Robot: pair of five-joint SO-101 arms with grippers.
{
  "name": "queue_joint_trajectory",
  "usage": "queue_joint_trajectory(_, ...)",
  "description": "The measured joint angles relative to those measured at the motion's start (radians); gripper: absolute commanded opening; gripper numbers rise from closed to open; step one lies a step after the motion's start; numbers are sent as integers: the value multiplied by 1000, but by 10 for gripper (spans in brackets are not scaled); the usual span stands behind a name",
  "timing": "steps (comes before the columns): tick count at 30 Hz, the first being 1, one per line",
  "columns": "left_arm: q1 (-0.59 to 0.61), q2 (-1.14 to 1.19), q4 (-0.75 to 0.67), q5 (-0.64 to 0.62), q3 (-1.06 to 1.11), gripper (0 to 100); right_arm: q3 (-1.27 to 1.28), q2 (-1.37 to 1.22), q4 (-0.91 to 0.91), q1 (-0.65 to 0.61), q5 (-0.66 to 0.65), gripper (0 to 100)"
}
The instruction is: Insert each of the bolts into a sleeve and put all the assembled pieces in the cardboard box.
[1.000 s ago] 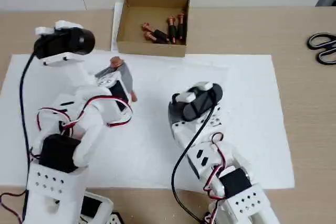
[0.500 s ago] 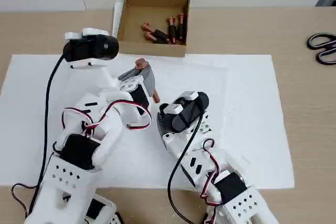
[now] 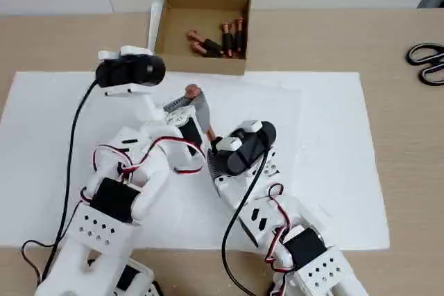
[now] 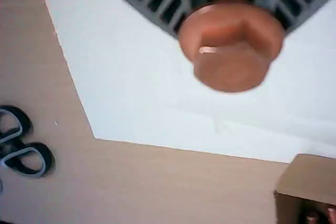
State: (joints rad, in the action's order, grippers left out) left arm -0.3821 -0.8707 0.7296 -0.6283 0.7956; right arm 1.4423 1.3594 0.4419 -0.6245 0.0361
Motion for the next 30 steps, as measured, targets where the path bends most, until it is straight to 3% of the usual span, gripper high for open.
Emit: queue_joint_trajectory(30,-29,-12,48,49,49,6,3,0,2,-5,0,5)
